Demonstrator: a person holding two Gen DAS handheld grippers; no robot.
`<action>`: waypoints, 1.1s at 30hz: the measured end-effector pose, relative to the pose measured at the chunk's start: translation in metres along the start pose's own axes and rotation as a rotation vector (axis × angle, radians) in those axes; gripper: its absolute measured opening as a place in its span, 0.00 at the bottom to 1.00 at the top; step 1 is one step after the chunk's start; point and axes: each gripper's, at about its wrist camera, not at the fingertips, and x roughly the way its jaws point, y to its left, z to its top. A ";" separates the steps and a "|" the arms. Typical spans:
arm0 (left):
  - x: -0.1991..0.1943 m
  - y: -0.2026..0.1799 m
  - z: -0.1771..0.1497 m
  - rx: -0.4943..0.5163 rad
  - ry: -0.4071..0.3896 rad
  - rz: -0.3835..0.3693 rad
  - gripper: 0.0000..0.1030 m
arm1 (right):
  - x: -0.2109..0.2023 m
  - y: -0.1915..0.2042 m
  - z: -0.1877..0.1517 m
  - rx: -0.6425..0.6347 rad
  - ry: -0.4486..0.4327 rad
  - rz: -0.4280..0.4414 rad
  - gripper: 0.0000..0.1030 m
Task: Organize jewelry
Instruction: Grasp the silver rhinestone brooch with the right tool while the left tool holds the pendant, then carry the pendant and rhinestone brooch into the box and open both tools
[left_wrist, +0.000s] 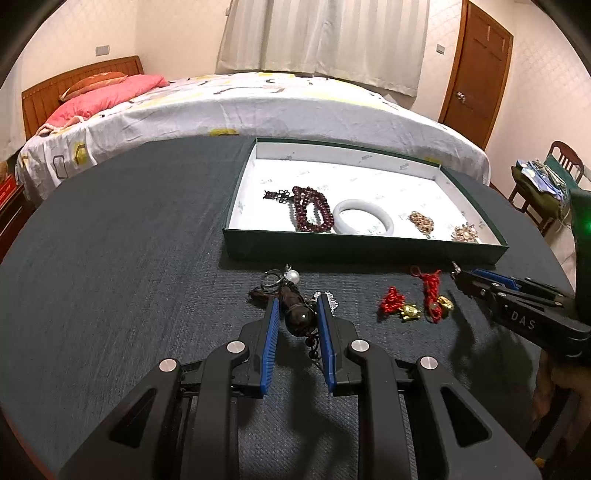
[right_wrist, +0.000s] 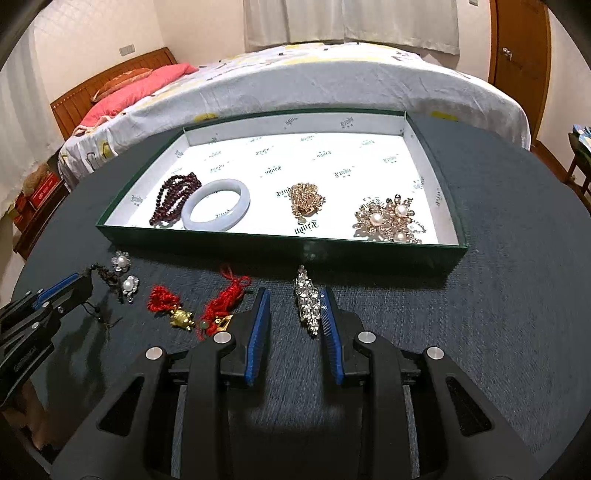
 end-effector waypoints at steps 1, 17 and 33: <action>0.001 0.001 0.000 -0.002 0.002 0.000 0.21 | 0.002 0.000 0.000 -0.003 0.008 -0.004 0.27; 0.001 0.002 0.002 -0.007 -0.003 -0.001 0.21 | -0.008 -0.001 -0.008 -0.009 -0.017 -0.017 0.12; -0.010 -0.003 0.036 0.018 -0.077 -0.011 0.21 | -0.043 -0.002 0.029 -0.014 -0.127 -0.017 0.12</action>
